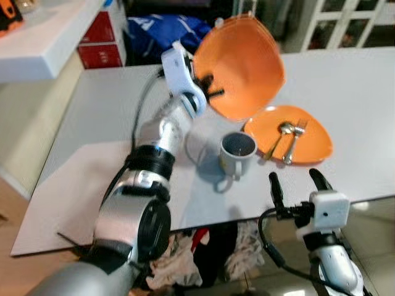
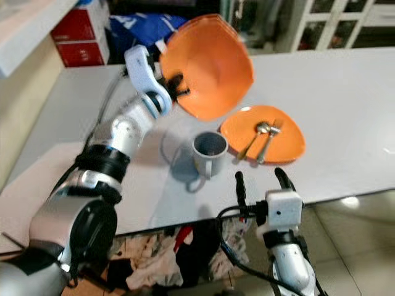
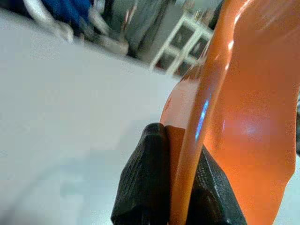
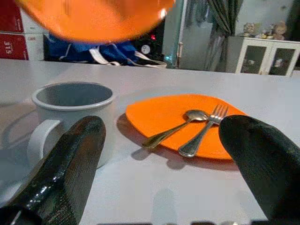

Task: Setting the table

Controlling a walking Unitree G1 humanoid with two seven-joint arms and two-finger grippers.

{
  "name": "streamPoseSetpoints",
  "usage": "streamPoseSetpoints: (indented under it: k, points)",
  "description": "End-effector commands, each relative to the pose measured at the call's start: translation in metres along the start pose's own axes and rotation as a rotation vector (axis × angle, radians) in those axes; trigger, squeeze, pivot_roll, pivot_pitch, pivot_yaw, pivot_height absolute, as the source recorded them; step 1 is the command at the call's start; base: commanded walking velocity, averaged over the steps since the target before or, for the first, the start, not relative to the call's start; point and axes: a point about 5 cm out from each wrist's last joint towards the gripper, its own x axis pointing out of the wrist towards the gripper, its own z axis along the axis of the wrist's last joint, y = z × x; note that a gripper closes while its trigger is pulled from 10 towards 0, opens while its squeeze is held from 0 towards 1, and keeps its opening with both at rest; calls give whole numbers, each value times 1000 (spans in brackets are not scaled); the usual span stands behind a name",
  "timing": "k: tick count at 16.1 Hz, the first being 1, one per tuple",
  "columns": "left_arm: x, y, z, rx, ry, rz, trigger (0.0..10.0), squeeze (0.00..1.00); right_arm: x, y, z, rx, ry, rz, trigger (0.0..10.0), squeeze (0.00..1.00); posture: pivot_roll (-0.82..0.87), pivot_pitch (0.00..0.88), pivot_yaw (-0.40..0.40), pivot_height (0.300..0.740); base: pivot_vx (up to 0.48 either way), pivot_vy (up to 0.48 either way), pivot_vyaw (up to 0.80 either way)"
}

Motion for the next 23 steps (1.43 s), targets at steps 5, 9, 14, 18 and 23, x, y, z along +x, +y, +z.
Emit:
streamPoseSetpoints:
  k: [5,9,14,18,23]
  points:
    - [5,7,16,-133,-83,114,0,0,-14,2,6,8,20,-26,10000,0,-274,54,75,736,0,0,0]
    - [5,11,24,-180,-132,147,0,0,-17,3,7,4,31,-26,10000,0,-274,55,73,736,0,0,0]
    - [-2,40,28,-256,-183,293,0,0,-18,4,9,9,40,-15,10000,0,-265,54,67,736,0,0,0]
    - [-4,48,21,-331,-167,355,0,0,-18,4,10,10,42,-7,10000,0,-268,56,64,736,0,0,0]
    - [-3,48,2,-461,-102,433,0,0,-19,6,11,7,47,1,10000,0,-280,67,64,736,0,0,0]
